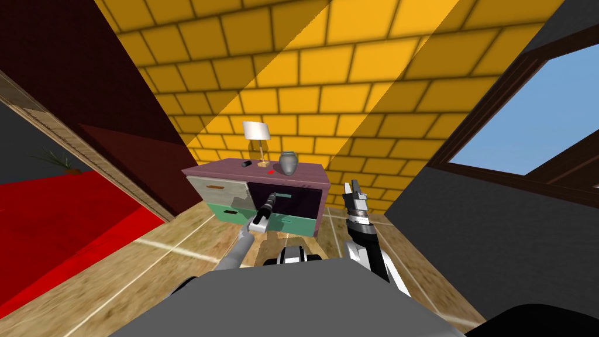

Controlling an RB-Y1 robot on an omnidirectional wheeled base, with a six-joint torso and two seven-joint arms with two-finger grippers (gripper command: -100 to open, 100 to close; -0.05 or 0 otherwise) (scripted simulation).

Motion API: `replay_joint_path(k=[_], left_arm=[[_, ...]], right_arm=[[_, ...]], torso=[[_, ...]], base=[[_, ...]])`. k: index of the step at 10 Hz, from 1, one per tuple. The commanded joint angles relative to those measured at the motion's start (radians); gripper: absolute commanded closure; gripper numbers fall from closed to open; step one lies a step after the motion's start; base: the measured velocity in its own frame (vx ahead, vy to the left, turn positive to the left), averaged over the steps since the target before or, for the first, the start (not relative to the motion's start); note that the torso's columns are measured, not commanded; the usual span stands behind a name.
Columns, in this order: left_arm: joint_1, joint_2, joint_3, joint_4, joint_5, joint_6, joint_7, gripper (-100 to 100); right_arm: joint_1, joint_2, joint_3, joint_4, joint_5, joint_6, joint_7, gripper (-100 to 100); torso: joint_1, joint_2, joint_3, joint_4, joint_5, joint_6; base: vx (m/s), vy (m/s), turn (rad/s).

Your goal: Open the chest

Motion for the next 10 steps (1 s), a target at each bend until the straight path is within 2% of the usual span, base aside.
replay_joint_path(k=[1,2,3,4,6,7,9,10], left_arm=[[0.075,0.014,-0.009,-0.082,0.003,0.035,0.000,100],[0.102,0.014,-0.009,-0.128,0.003,0.035,0.000,100],[0.132,0.027,-0.021,-0.162,0.005,0.066,0.002,100],[0.144,0.027,-0.021,-0.168,0.005,0.066,0.002,100],[0.187,0.027,-0.021,-0.224,0.005,0.066,0.002,100],[0.220,0.039,-0.034,-0.265,0.008,0.096,0.004,100],[0.271,0.039,-0.034,-0.347,0.008,0.096,0.004,100],[0.302,0.051,-0.046,-0.379,0.011,0.127,0.006,100]], right_arm=[[0.000,0.000,0.000,0.000,0.000,0.000,0.000,0],[0.000,0.000,0.000,0.000,0.000,0.000,0.000,0],[0.000,0.000,0.000,0.000,0.000,0.000,0.000,0],[0.000,0.000,0.000,0.000,0.000,0.000,0.000,0],[0.000,0.000,0.000,0.000,0.000,0.000,0.000,0],[0.000,0.000,0.000,0.000,0.000,0.000,0.000,0],[0.000,0.000,0.000,0.000,0.000,0.000,0.000,0],[0.000,0.000,0.000,0.000,0.000,0.000,0.000,0]], torso=[[0.000,-0.001,0.000,-0.001,0.000,0.001],[0.000,-0.001,0.000,-0.001,0.000,0.000],[0.000,0.001,0.000,0.000,0.000,0.000],[0.000,-0.001,0.000,-0.002,0.001,0.002],[0.000,-0.002,-0.001,-0.003,0.001,0.001],[0.001,0.000,0.000,-0.002,0.001,0.001],[-0.002,-0.002,-0.001,-0.001,0.001,0.002],[-0.002,0.001,0.000,0.001,0.000,0.001]], base=[[0.049,-0.009,-0.053],[0.021,-0.009,0.008],[0.045,-0.008,-0.083],[0.044,-0.008,-0.056],[0.009,-0.002,-0.004],[0.032,-0.006,-0.085],[0.031,-0.005,-0.032],[0.044,-0.010,-0.080]])
